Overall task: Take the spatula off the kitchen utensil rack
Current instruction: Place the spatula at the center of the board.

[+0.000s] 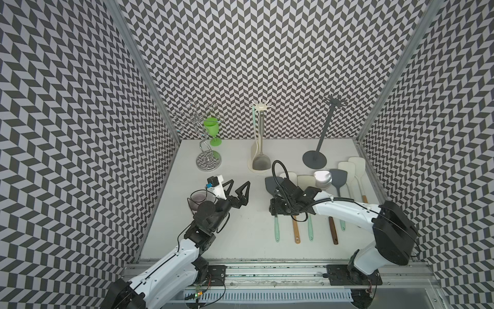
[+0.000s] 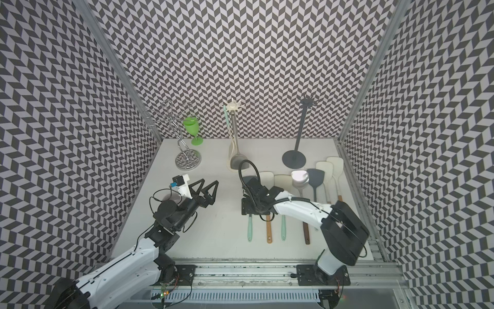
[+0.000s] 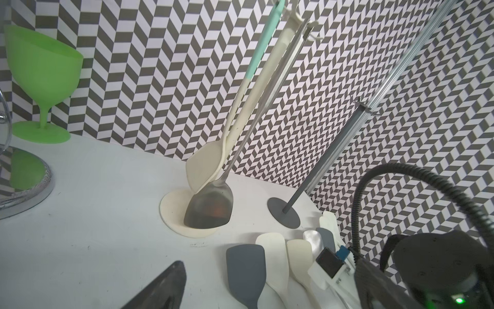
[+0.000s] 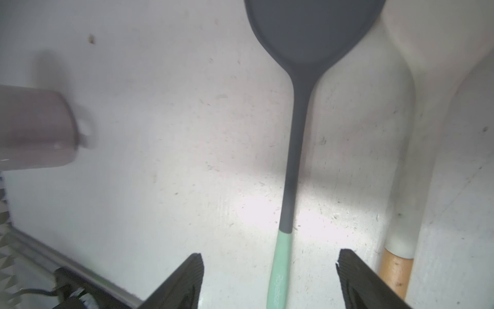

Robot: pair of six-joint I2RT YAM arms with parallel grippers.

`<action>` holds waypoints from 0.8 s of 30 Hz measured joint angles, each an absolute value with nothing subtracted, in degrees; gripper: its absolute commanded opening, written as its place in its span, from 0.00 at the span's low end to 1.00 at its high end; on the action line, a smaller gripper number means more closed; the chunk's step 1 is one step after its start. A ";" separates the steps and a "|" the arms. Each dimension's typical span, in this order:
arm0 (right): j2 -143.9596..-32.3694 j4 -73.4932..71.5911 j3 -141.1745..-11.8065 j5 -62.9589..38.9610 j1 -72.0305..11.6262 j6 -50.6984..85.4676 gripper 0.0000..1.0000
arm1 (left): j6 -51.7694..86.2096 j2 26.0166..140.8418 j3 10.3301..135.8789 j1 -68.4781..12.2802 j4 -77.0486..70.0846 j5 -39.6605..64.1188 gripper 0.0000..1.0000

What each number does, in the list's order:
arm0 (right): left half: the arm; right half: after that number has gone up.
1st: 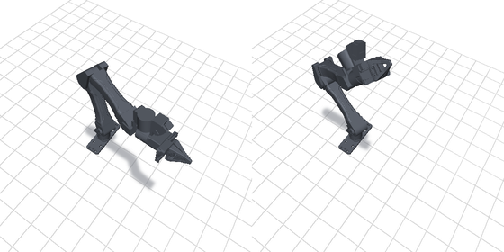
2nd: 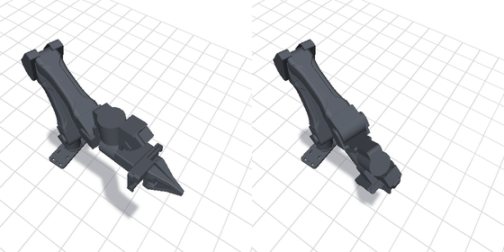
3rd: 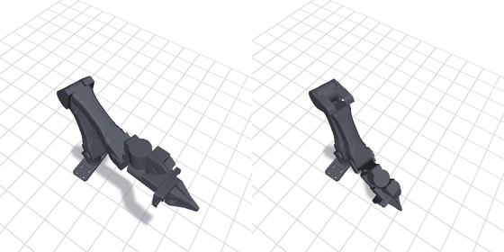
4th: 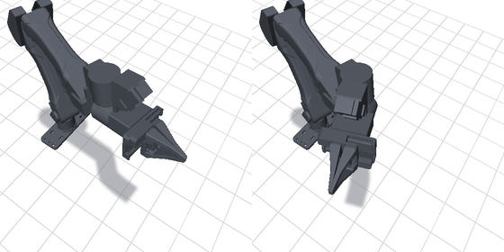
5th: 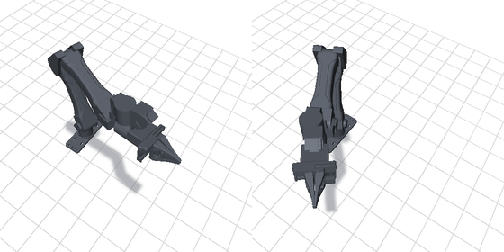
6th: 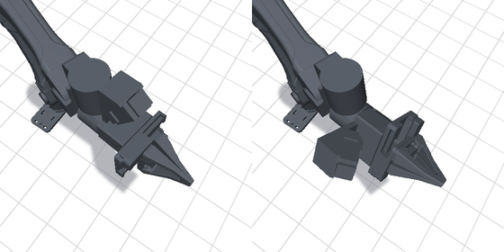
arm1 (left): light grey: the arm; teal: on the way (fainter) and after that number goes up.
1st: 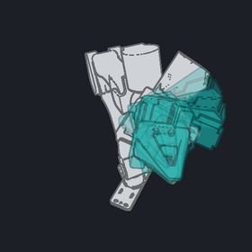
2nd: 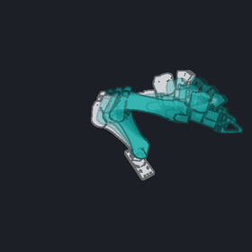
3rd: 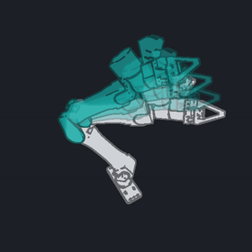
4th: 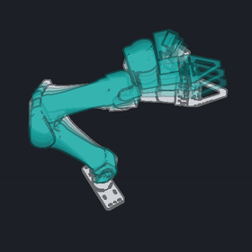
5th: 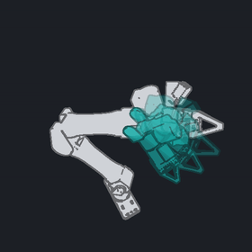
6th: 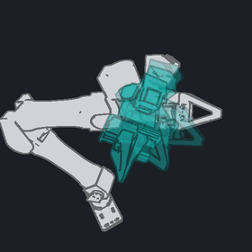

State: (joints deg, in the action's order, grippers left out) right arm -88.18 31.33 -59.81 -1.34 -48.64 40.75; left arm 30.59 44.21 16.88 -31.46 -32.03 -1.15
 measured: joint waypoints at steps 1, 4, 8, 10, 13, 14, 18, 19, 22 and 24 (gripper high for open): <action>-86.11 30.92 -59.46 -1.23 -48.64 39.77 0.88 | 30.76 43.09 16.88 -31.46 -31.88 -1.13 1.00; -79.59 28.77 -57.65 -0.60 -48.62 36.05 0.99 | 31.59 39.55 16.88 -31.46 -30.94 -0.93 1.00; -71.64 27.09 -54.74 1.15 -48.64 32.23 1.00 | 33.91 35.03 16.88 -31.46 -27.62 -0.38 1.00; -67.59 26.11 -52.34 2.55 -48.64 31.33 1.00 | 35.75 32.80 16.93 -31.46 -24.47 0.05 1.00; -61.67 24.53 -47.51 4.62 -48.64 31.27 1.00 | 38.26 29.91 17.06 -31.46 -18.44 1.28 1.00; -59.90 24.01 -45.91 5.02 -48.64 31.29 1.00 | 38.81 29.21 17.04 -31.46 -16.71 1.80 1.00; -52.77 22.81 -40.71 5.30 -48.64 31.77 1.00 | 40.80 24.73 17.04 -31.46 -9.91 5.15 1.00; -50.87 22.17 -39.70 5.28 -48.64 32.08 1.00 | 41.17 23.51 17.04 -31.46 -8.51 6.13 1.00; -44.84 20.56 -37.30 5.39 -48.64 32.97 1.00 | 41.76 21.41 17.04 -31.46 -6.24 8.32 1.00; -40.32 19.57 -35.73 5.72 -48.64 33.74 1.00 | 42.13 20.97 17.04 -31.46 -4.64 9.06 1.00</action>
